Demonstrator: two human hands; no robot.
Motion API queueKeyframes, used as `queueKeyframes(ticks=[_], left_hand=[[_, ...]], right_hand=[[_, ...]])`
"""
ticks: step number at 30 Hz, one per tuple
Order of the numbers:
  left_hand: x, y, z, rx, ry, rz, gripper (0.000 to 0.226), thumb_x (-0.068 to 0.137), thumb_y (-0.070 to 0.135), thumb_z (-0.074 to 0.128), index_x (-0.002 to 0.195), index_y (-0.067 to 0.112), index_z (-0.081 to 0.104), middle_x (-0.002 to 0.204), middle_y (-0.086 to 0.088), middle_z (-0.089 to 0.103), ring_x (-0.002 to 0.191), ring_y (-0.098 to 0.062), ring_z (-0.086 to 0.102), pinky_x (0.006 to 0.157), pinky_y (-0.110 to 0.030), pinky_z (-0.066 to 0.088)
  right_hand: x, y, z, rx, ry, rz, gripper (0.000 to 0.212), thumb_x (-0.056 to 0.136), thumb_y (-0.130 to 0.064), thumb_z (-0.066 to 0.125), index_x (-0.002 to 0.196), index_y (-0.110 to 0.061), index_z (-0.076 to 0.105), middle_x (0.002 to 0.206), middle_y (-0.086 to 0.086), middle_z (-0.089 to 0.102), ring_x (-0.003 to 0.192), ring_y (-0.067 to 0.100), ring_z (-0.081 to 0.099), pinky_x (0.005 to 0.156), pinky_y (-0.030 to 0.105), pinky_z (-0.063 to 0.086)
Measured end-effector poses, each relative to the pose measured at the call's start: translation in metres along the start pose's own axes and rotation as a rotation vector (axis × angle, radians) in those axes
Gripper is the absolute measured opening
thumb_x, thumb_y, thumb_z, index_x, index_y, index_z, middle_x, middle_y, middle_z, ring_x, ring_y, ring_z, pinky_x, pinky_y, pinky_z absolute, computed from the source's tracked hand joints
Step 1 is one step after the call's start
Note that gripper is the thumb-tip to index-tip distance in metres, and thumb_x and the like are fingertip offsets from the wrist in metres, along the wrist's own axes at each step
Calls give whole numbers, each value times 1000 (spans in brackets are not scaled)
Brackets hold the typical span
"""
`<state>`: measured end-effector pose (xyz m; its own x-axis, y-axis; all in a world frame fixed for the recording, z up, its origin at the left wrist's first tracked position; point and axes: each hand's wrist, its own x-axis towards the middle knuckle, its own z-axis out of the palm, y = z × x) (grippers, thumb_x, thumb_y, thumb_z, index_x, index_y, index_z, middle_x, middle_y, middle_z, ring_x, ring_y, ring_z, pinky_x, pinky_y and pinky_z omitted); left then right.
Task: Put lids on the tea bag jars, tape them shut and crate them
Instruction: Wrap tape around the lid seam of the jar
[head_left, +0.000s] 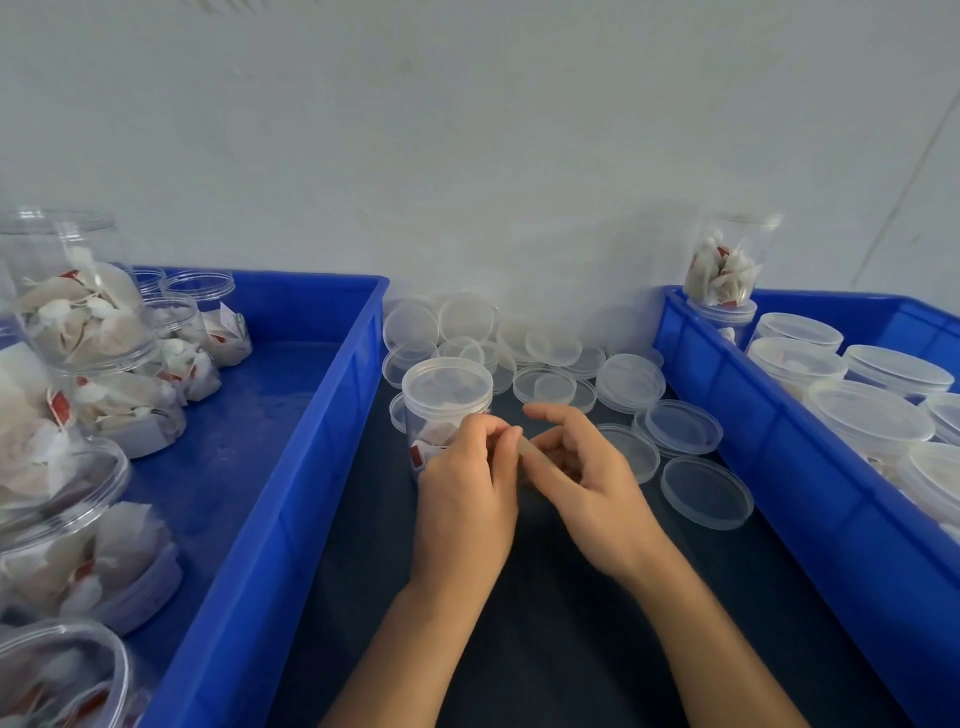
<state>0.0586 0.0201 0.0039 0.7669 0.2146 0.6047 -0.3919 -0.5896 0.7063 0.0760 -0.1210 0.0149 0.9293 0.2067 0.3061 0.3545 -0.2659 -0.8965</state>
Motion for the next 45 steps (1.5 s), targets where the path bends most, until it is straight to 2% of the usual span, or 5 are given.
queueKeyframes(ticks=[7, 24, 32, 41, 45], left_hand=[[1, -1, -5, 168, -3, 26, 18, 108, 34, 57, 105, 19, 66, 84, 8, 70, 75, -17, 68, 67, -47, 59], [3, -1, -6, 97, 74, 116, 14, 107, 30, 59, 104, 18, 65, 80, 11, 68, 67, -10, 65, 58, -36, 57], [11, -13, -11, 106, 562, 199, 30, 90, 9, 67, 118, -3, 65, 111, -14, 64, 101, -27, 58, 89, -37, 46], [14, -35, -14, -34, 48, -93, 82, 89, 42, 83, 153, 50, 33, 143, 20, 46, 120, 26, 39, 94, -20, 44], [18, -29, -18, 23, -65, -72, 100, 94, 61, 67, 161, 62, -7, 166, 6, 39, 138, 1, 45, 94, -19, 36]], right_hand=[[0, 9, 2, -151, -53, -39, 30, 103, -40, 55, 129, -55, 58, 76, -3, 68, 68, 21, 63, 65, 44, 55], [2, 10, -1, -222, 0, -56, 25, 108, -30, 54, 107, -49, 71, 68, 1, 67, 59, 18, 57, 54, 23, 43], [2, 13, -2, -259, 54, -25, 13, 107, -39, 56, 101, -45, 67, 77, -1, 66, 60, 15, 52, 57, 26, 42], [2, 7, -1, -425, 134, -113, 13, 104, -45, 57, 101, -40, 69, 104, -18, 59, 91, 8, 61, 79, 42, 55], [-1, -1, -3, -539, 179, -145, 11, 105, -50, 53, 100, -44, 61, 111, -22, 52, 88, 6, 60, 74, 44, 56]])
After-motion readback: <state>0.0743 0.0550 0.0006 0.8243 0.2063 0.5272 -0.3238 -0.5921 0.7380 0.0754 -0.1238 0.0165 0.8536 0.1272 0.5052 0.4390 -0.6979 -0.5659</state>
